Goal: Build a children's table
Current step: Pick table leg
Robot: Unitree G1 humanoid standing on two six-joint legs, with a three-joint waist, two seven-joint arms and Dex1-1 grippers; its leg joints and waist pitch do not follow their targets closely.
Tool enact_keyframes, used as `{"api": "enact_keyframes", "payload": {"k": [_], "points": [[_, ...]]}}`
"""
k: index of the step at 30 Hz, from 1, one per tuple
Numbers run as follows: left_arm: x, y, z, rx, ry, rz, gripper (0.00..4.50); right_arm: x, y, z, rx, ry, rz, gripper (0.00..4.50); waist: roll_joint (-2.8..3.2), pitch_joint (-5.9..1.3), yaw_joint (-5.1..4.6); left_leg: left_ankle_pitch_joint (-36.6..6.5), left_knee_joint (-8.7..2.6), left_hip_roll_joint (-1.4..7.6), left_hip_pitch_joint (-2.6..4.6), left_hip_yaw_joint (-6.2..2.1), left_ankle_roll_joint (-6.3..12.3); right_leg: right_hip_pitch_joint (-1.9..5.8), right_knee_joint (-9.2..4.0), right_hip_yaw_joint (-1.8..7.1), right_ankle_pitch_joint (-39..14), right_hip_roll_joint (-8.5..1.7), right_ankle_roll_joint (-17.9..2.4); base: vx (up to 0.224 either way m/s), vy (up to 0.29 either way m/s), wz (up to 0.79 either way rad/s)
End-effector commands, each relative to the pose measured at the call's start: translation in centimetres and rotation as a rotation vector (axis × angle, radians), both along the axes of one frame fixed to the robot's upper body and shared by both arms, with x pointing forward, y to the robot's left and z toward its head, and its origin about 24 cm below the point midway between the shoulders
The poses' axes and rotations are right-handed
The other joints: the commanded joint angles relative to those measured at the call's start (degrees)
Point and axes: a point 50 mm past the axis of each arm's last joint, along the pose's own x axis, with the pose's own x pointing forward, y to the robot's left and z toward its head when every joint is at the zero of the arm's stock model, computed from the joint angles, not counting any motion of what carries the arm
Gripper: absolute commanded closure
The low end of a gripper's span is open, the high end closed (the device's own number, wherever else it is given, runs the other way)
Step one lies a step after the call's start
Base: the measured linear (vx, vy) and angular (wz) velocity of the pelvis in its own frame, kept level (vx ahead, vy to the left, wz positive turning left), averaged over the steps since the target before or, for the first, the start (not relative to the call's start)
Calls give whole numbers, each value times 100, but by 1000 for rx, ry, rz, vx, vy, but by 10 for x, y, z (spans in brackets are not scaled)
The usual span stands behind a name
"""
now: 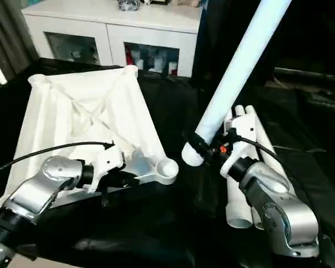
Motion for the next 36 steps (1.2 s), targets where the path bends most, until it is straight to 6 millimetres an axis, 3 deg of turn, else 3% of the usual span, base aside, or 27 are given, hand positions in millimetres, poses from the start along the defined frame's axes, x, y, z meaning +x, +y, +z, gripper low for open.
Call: {"api": "enact_keyframes", "payload": {"k": [1,5,6,7,8,10,11,12,13,14,15,16,20,21,23,24,25,27,28,29,31,34,36], "points": [[6,-4,9,-19,-43,-27,450,-5,-5,9,-14,-29,-27,261,35,-368,-35,-565,-338,356,49,-105,222,240,-544,472,-770,-703,-442,0,0,0],[8,-5,8,-50,-67,-13,450,-20,-12,19,-39,-38,-62,261,27,-349,-89,-509,-346,321,-23,-102,287,281,-576,448,-1050,-688,-266,0,0,0],[9,-5,8,-58,-73,-8,450,-22,-14,22,-42,-40,-70,261,33,-348,-93,-512,-350,313,-28,-102,290,285,-588,439,-1146,-691,-234,0,0,0],[9,-6,8,-63,-77,-5,450,-23,-15,23,-44,-41,-75,261,-10,-325,-116,-547,-354,301,-20,-87,307,270,-626,435,-1404,-679,-144,0,0,0],[9,-6,8,-63,-77,-5,450,-23,-15,23,-44,-41,-75,261,10,-320,-123,-574,-351,294,-8,-81,308,252,-653,437,-1619,-682,-76,0,0,0],[8,-5,7,-76,-87,13,450,-27,-20,28,-66,-43,-88,261,-80,-311,-154,-569,-353,291,4,-60,331,241,-674,440,-1754,-664,-9,0,0,0],[8,-4,6,-82,-90,20,450,-29,-23,31,-76,-43,-93,261,-42,-307,-160,-566,-352,293,14,-60,355,220,-685,438,-1860,-662,35,0,0,0],[7,-3,4,-86,-95,27,450,-31,-27,34,-93,-42,-102,261,-79,-302,-170,-552,-354,290,5,-56,375,228,-689,432,-1902,-657,88,0,0,0],[7,-3,4,-86,-95,27,450,-31,-27,34,-94,-42,-103,261,-74,-300,-178,-558,-356,287,9,-53,377,220,-697,430,-1930,-655,112,0,0,0],[6,-1,3,-84,-96,28,450,-32,-30,37,-107,-42,-110,261,-142,-304,-235,-557,-351,276,0,-36,393,219,-705,426,-1972,-647,146,0,0,0],[6,1,2,-81,-97,31,450,-33,-31,41,-118,-47,-115,261,-114,-303,-235,-543,-354,267,-7,-47,399,230,-699,416,-1991,-658,140,0,0,0],[5,3,0,-77,-97,35,450,-35,-32,47,-131,-51,-121,261,-165,-303,-296,-509,-353,266,2,-38,416,228,-699,416,-2013,-637,166,0,0,0],[7,5,2,-81,-111,54,450,-41,-30,58,-117,-69,-105,261,-190,-296,-387,-552,-344,239,-15,-24,446,218,-738,397,-2215,-638,301,0,0,0],[7,5,2,-80,-114,56,450,-41,-31,58,-114,-71,-107,261,-178,-292,-398,-552,-345,240,-18,-25,447,209,-746,392,-2238,-637,305,0,0,0],[8,5,4,-74,-130,67,450,-37,-33,54,-99,-68,-142,261,-226,-287,-400,-598,-356,245,-9,-28,437,192,-762,379,-2348,-652,264,0,0,0],[8,6,4,-72,-136,73,450,-34,-33,49,-85,-60,-156,261,-209,-280,-395,-646,-356,255,6,-24,419,167,-767,381,-2363,-666,220,0,0,0],[7,6,4,-71,-138,78,450,-33,-33,45,-72,-58,-169,261,-239,-272,-393,-692,-357,255,16,-16,415,151,-774,378,-2423,-670,212,0,0,0],[6,7,4,-68,-141,83,450,-28,-33,38,-42,-52,-202,261,-237,-268,-387,-732,-374,262,23,-11,378,146,-778,374,-2518,-698,147,0,0,0],[6,8,5,-64,-142,86,450,-25,-34,34,-26,-46,-225,261,-255,-280,-379,-718,-379,271,13,-20,376,165,-755,370,-2460,-712,124,0,0,0],[6,9,5,-57,-145,89,450,-21,-34,31,-14,-39,-238,261,-219,-276,-379,-724,-397,292,11,-31,373,160,-737,375,-2355,-726,53,0,0,0],[6,9,6,-52,-146,91,450,-19,-35,29,-6,-35,-245,261,-224,-284,-382,-727,-398,304,13,-28,376,162,-716,387,-2211,-726,-2,0,0,0],[2,6,10,-41,-144,66,450,-8,-28,32,47,-51,-218,261,-263,-295,-382,-592,-392,296,-21,-20,409,190,-675,400,-2022,-746,-80,0,0,0],[3,6,11,-41,-144,65,450,-5,-26,32,51,-56,-210,261,-245,-308,-373,-464,-386,319,-13,-18,431,180,-621,408,-1713,-728,-140,0,0,0]]}}
